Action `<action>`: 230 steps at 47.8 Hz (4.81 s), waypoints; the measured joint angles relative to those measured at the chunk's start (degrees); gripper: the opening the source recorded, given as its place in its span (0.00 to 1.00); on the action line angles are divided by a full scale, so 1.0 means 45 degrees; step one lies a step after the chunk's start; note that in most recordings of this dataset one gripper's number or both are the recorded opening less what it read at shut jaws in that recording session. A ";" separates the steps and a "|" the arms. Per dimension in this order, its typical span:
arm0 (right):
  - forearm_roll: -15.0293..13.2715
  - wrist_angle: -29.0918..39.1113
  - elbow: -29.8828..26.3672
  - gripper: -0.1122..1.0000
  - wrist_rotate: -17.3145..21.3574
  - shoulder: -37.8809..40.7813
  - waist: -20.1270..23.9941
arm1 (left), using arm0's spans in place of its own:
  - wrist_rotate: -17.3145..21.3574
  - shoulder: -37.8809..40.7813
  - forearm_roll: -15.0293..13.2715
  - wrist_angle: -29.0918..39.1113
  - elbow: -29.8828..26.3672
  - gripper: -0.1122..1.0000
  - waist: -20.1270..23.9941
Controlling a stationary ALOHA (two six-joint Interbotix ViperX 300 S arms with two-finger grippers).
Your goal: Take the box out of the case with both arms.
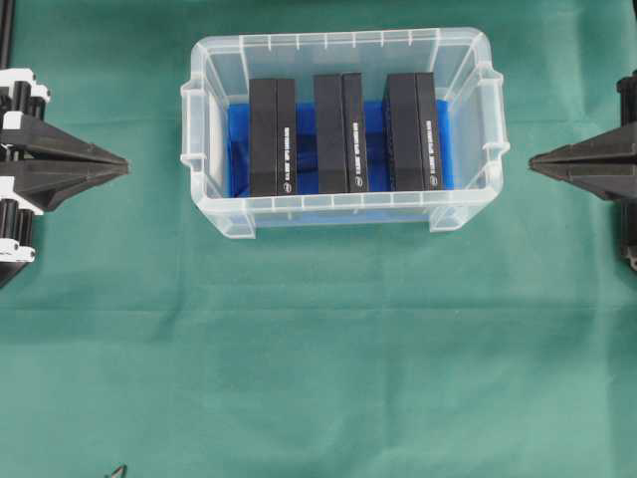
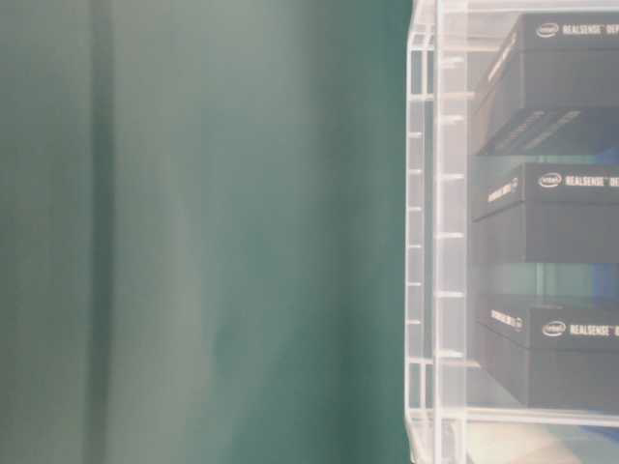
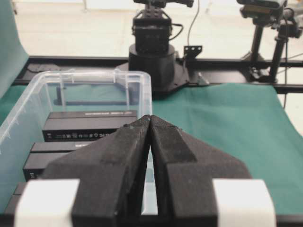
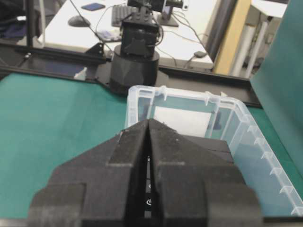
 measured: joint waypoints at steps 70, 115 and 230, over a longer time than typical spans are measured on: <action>0.0000 1.2227 -0.8359 0.10 0.2168 0.1953 0.0000 | -0.1250 0.0879 0.0273 1.2676 -0.7773 0.10 0.0000; -0.0840 2.4922 -1.0371 0.10 0.7383 0.5137 0.0000 | -0.5723 0.3711 0.0254 2.3848 -1.0020 0.10 -0.0469; -0.2129 2.4648 -1.0195 0.95 1.6836 0.5469 -0.3828 | -1.6035 0.4160 0.0430 2.3828 -0.9883 0.93 0.3652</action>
